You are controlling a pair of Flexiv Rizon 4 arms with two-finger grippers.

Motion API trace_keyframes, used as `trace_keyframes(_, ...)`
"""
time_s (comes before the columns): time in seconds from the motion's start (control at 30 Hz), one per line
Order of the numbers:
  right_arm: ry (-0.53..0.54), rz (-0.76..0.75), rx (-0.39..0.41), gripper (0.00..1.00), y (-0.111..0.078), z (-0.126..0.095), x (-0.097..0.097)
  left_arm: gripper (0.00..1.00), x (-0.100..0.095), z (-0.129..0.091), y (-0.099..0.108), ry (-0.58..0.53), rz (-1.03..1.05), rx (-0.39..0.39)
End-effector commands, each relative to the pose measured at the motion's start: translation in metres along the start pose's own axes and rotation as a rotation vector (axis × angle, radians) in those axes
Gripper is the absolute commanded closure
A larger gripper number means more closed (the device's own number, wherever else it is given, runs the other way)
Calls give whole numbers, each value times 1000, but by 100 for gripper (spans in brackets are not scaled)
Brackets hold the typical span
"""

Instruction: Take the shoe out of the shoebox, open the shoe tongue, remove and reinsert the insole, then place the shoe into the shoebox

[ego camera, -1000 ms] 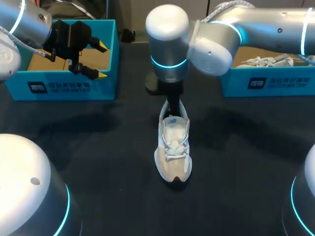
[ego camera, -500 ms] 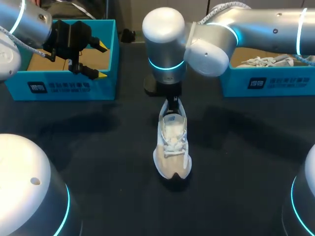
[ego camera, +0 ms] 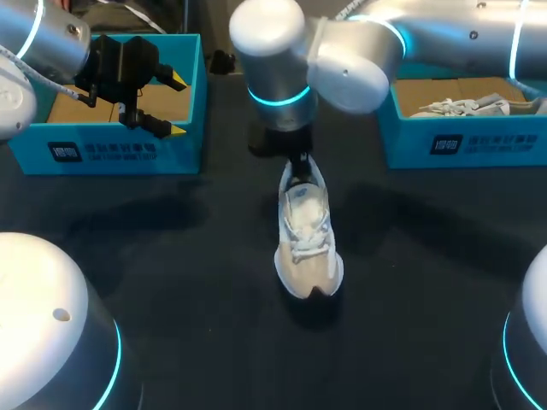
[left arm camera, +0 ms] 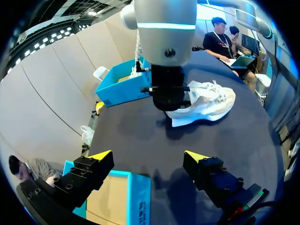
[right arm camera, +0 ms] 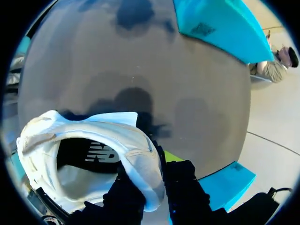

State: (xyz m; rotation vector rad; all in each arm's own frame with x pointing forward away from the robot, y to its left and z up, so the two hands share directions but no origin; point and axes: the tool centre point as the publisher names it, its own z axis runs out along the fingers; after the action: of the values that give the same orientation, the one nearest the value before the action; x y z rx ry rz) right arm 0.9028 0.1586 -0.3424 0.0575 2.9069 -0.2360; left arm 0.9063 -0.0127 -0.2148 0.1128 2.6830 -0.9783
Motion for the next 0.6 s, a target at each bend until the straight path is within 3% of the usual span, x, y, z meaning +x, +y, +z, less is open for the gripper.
trace_keyframes(0.03, -19, -19, -19, 100, -6, -34, -4, 0, -1, 0, 0, 2, 0, -3)
trace_keyframes(0.33, -109, -14, -112, 100, -20, -97, -27, 0, -1, 0, 0, 2, 0, -3)
trace_keyframes(0.6, -79, -5, -131, 100, -37, -135, -45, 0, -1, 0, 0, 2, 0, -3)
